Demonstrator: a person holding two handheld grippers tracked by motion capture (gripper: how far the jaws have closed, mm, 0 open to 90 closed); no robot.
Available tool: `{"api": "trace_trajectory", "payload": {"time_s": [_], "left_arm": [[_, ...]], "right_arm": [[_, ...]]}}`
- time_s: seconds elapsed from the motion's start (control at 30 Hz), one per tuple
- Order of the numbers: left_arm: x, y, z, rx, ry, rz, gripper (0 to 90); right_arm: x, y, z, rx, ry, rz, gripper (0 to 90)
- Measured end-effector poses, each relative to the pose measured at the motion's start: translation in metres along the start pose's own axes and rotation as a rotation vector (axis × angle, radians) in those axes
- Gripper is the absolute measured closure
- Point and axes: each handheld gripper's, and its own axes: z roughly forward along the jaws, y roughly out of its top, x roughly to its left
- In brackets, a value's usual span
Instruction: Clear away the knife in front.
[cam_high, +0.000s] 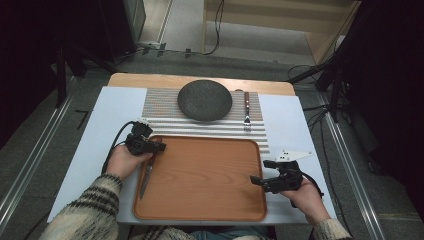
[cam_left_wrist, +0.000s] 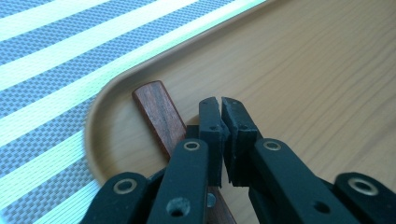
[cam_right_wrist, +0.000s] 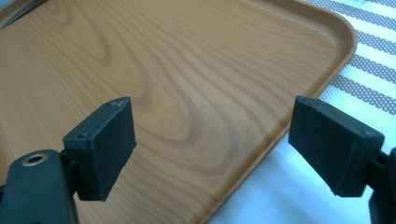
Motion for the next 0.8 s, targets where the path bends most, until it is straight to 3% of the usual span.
{"api": "trace_trajectory", "payload": {"time_s": [0.23, 0.43, 0.53, 0.57, 0.6, 0.8], "left_arm": [[0.002, -0.004, -0.004, -0.013, -0.008, -0.028, 81.9], [-0.003, -0.006, -0.010, -0.062, -0.069, -0.047, 59.1], [-0.006, -0.008, -0.016, -0.114, -0.134, -0.072, 48.3], [-0.006, -0.008, -0.016, -0.114, -0.134, -0.072, 45.0], [-0.010, -0.008, -0.018, -0.120, -0.155, -0.065, 42.3], [-0.026, -0.014, -0.026, -0.155, -0.166, 0.006, 36.2]], "right_arm": [[0.000, 0.003, 0.003, 0.000, 0.009, -0.008, 13.2], [0.001, 0.006, 0.005, 0.003, 0.014, -0.013, 13.2], [0.001, 0.006, 0.005, 0.003, 0.014, -0.011, 13.2], [0.000, 0.005, 0.005, 0.002, 0.014, -0.013, 13.2], [0.000, 0.005, 0.005, 0.002, 0.012, -0.012, 13.2], [0.000, 0.004, 0.003, -0.002, 0.006, -0.008, 13.2]]}}
